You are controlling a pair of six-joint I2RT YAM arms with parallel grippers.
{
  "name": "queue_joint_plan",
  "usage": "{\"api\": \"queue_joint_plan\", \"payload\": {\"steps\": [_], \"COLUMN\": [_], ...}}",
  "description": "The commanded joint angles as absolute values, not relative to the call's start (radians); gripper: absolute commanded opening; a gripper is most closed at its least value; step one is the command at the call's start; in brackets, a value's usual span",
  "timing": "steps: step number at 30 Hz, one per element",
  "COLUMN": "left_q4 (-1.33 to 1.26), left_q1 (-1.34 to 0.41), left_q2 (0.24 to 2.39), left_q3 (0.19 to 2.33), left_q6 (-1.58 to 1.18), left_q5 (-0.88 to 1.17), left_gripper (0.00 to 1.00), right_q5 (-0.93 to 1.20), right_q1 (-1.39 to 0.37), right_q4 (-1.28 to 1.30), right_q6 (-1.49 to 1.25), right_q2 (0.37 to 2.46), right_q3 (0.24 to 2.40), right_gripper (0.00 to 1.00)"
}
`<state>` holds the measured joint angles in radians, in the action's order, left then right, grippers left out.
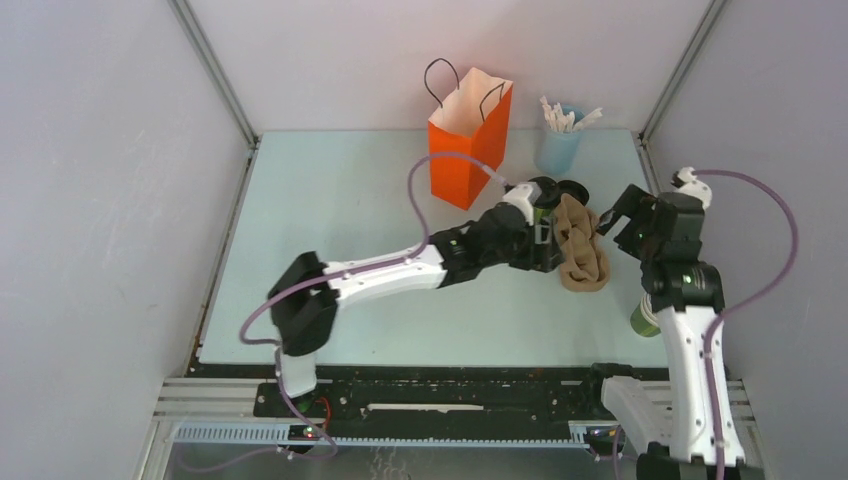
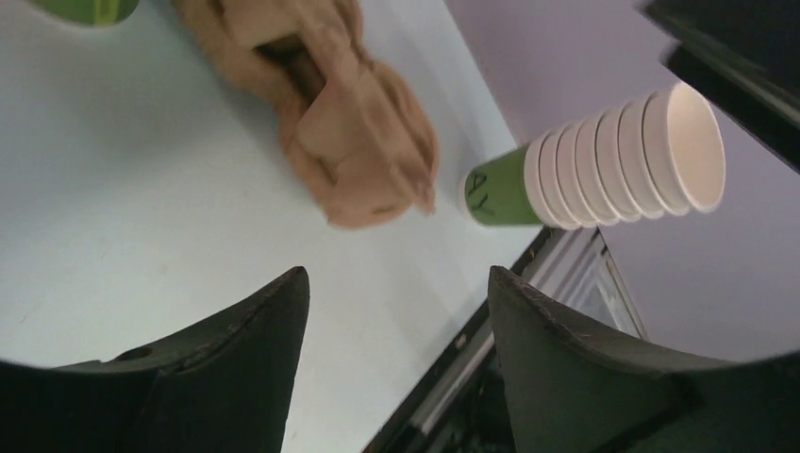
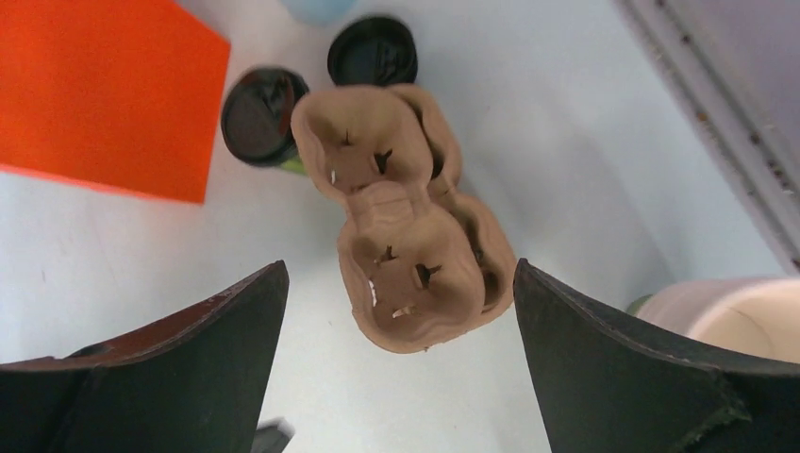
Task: Pack the takeout coffee
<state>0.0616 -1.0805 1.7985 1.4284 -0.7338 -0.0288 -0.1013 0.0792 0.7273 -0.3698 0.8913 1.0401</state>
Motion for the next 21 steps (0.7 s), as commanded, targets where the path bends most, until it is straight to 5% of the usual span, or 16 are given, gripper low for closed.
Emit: {"api": "queue_joint_plan", "payload": {"steps": [1, 12, 21], "left_q4": [0.123, 0.291, 0.359], "left_q1": [-1.100, -1.124, -1.127], "left_q2": [1.954, 2.218, 2.282], "left_q3": [1.664, 1.990, 2.098], "left_q6": [-0.750, -0.753, -0.740], "left_q5": [-0.123, -0.227, -0.216], "left_gripper": [0.72, 0.56, 0.31], "right_q5": [-0.252, -0.221, -0.149], "right_q1": [0.084, 0.084, 0.080], "right_q4": [0.741, 0.743, 0.747], "right_q6": [-0.417, -0.396, -0.349], "right_q2": [0.769, 0.686, 0.668], "right_q3": [1.088, 1.094, 1.094], "right_gripper": [0.97, 0.95, 0.95]}}
